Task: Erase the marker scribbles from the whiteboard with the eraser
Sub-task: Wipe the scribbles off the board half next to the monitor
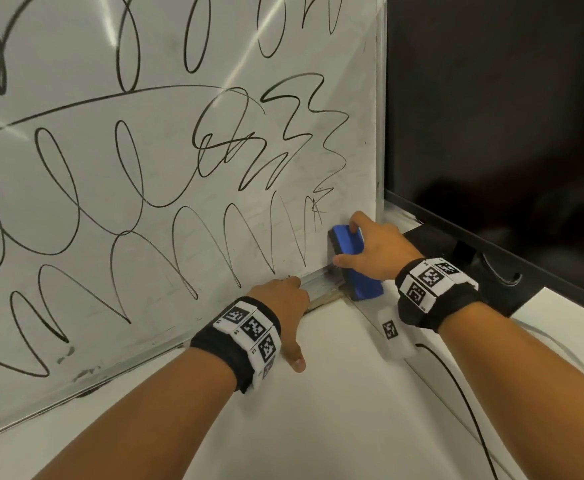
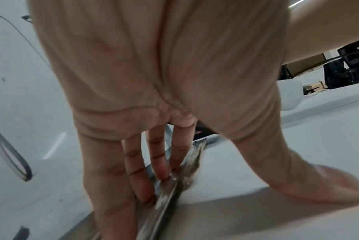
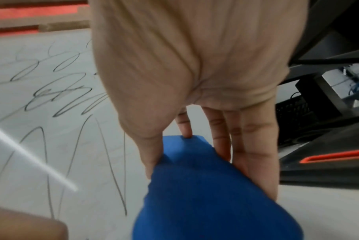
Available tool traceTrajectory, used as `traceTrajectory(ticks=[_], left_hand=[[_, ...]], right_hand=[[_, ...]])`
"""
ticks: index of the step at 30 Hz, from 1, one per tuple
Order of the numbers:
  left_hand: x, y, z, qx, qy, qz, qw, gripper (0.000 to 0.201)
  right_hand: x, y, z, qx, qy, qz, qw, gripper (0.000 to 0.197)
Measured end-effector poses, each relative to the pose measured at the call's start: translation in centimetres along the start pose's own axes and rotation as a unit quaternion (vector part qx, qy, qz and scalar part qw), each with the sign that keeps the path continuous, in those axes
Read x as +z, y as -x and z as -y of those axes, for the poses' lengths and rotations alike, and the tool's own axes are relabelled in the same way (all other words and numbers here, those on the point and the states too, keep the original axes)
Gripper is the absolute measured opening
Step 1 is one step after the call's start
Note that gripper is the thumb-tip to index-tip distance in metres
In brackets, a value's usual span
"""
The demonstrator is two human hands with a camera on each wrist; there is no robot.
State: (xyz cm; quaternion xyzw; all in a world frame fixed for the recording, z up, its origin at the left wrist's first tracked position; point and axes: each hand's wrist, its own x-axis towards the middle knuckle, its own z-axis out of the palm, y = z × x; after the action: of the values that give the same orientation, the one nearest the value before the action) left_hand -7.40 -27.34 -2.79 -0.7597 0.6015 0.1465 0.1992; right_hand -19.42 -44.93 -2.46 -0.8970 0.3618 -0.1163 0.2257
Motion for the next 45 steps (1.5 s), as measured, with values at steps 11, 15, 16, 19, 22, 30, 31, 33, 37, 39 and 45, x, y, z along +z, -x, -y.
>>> traceTrajectory(ticks=[11,15,16,19,22,30,31,33,37,39,45], left_hand=[[0.1,0.5,0.7,0.016,-0.002,-0.023,1.0,0.091],[1.6,1.3,1.7,0.031,0.031,-0.059,0.997,0.096],[2.2,1.6,2.1,0.038,0.05,-0.068,0.996,0.097],[4.2,2.8,3.0,0.068,0.107,-0.101,0.987,0.096],[6.1,4.2,3.2,0.077,0.095,-0.105,0.987,0.097],[7.8,5.3,3.5,0.073,0.116,-0.084,0.987,0.105],[7.6,5.2,3.5,0.073,0.132,-0.079,0.985,0.108],[7.1,5.0,3.8,0.075,0.152,-0.068,0.983,0.115],[6.0,4.7,3.9,0.067,0.127,-0.062,0.988,0.118],[5.7,4.5,3.9,0.062,0.129,-0.062,0.988,0.118],[5.3,4.0,3.8,0.049,0.123,-0.055,0.99,0.116]], right_hand=[[1.8,0.9,2.7,0.014,-0.142,-0.024,0.99,0.053],[1.6,0.6,2.7,0.07,-0.222,-0.083,0.969,0.049],[1.8,0.8,3.0,0.06,-0.217,-0.096,0.969,0.049],[3.3,1.8,4.0,-0.035,-0.158,-0.084,0.983,0.053],[3.8,2.1,4.3,-0.076,-0.119,-0.076,0.987,0.055],[3.7,1.5,4.9,-0.095,-0.098,-0.113,0.984,0.057],[4.0,1.7,4.8,-0.098,-0.078,-0.097,0.987,0.058],[4.0,1.7,4.5,-0.087,-0.072,-0.088,0.99,0.057],[2.2,0.5,4.6,-0.037,-0.155,-0.189,0.969,0.053],[1.8,0.1,5.2,-0.044,-0.164,-0.199,0.965,0.054],[3.3,1.0,4.7,-0.138,-0.061,-0.115,0.982,0.057]])
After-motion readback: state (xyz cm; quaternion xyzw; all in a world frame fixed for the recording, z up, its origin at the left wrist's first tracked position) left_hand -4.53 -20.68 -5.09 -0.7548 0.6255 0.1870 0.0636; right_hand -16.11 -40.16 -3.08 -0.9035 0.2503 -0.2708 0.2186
